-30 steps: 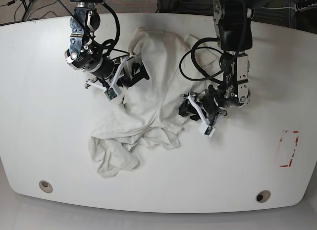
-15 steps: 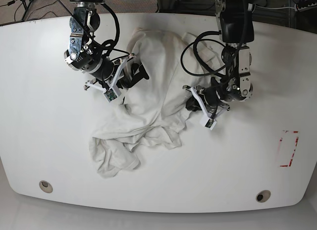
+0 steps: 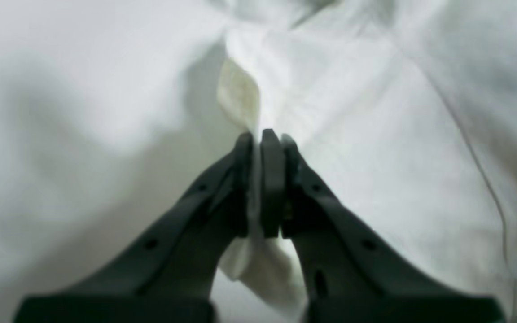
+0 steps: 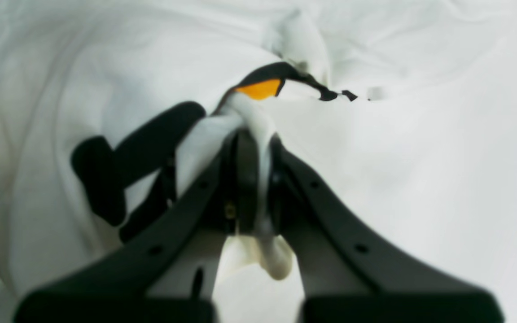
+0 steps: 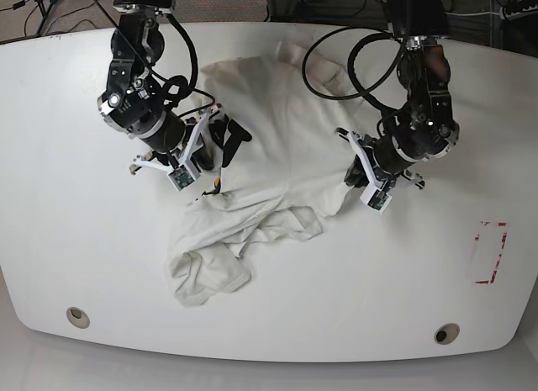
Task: Fold the T-shirt properly
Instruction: 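Lift the shirt with both grippers and pull them apart, then swing the held shirt and lay it flat on the table with both grippers, then release the shirt and move the left gripper to the shirt's side edge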
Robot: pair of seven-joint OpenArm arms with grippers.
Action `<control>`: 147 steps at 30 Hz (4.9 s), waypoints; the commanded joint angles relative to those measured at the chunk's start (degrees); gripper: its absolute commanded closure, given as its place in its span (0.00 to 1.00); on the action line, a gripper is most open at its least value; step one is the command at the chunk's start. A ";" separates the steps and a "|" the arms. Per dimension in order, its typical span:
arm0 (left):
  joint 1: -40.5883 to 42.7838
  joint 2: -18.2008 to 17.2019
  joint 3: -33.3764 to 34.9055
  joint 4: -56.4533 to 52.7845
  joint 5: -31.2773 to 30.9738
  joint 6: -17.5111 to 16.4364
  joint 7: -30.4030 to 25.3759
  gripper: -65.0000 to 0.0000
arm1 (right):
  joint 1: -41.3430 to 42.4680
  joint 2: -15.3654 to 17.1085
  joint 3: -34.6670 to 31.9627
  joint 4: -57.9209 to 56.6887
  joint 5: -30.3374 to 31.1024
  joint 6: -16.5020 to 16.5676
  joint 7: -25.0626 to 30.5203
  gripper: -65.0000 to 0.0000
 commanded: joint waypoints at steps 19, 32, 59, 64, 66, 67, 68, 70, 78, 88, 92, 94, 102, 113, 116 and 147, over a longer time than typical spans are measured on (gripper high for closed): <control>-10.47 -3.82 -15.94 15.70 -0.18 -3.72 12.14 1.00 | 14.33 2.16 7.21 0.89 -3.83 -0.10 1.83 1.00; -24.80 -6.63 -17.43 15.61 -0.09 -3.98 14.07 1.00 | 30.33 5.50 7.03 -4.30 -7.43 0.12 1.83 1.00; -67.79 -11.12 -14.97 12.62 0.35 -3.54 27.08 1.00 | 70.77 10.25 -4.75 -16.52 -7.43 0.12 -2.22 1.00; -71.92 -12.17 -12.16 11.13 0.26 -3.54 27.17 1.00 | 74.55 10.25 -5.01 -18.28 -7.43 0.12 -2.65 1.00; -73.15 -12.26 -11.98 10.42 0.26 -3.54 27.52 1.00 | 75.60 10.25 -5.10 -18.98 -7.43 0.12 -2.65 1.00; -74.03 -12.26 -11.89 9.90 0.18 -3.54 28.05 1.00 | 76.31 10.25 -5.10 -19.33 -7.43 0.12 -2.65 1.00; -74.56 -12.26 -11.89 9.63 0.18 -3.54 28.58 1.00 | 76.57 10.25 -5.10 -19.42 -7.43 0.12 -2.65 1.00; -75.53 -12.26 -11.89 9.11 0.09 -3.54 29.15 1.00 | 77.01 10.25 -5.10 -19.60 -7.43 0.12 -2.74 1.00; -71.66 -12.00 -11.81 9.72 -0.09 -3.90 29.15 1.00 | 73.05 11.92 -4.75 -18.37 -7.43 0.12 -2.83 1.00; -55.31 -9.97 -12.16 15.00 -1.41 -3.98 29.15 1.00 | 57.76 14.12 -1.50 -11.16 -7.35 0.12 -3.27 1.00; -45.99 -8.65 -12.16 16.58 -4.83 -3.98 29.15 1.00 | 50.28 14.30 0.97 -7.82 -7.35 0.12 -3.27 1.00; -42.38 -8.57 -12.24 16.58 -6.15 -3.98 29.15 1.00 | 47.21 14.21 2.11 -6.85 -7.35 0.12 -3.27 1.00; -26.47 -2.94 -11.89 16.67 -10.90 -3.98 29.15 1.00 | 35.08 14.12 8.00 -5.71 -6.99 0.12 -3.27 1.00; -8.89 -1.01 -9.34 16.67 -20.39 -3.98 29.15 1.00 | 23.12 14.12 13.45 -5.71 -7.26 0.08 -3.27 1.00; -4.93 -1.09 -8.90 16.58 -21.54 -3.98 29.15 1.00 | 21.10 14.03 14.15 -5.88 -7.35 -0.01 -3.27 1.00; 8.52 -6.63 3.76 16.31 -29.19 -3.98 29.15 0.37 | 17.85 10.43 14.06 -8.96 -7.52 -0.19 -3.09 1.00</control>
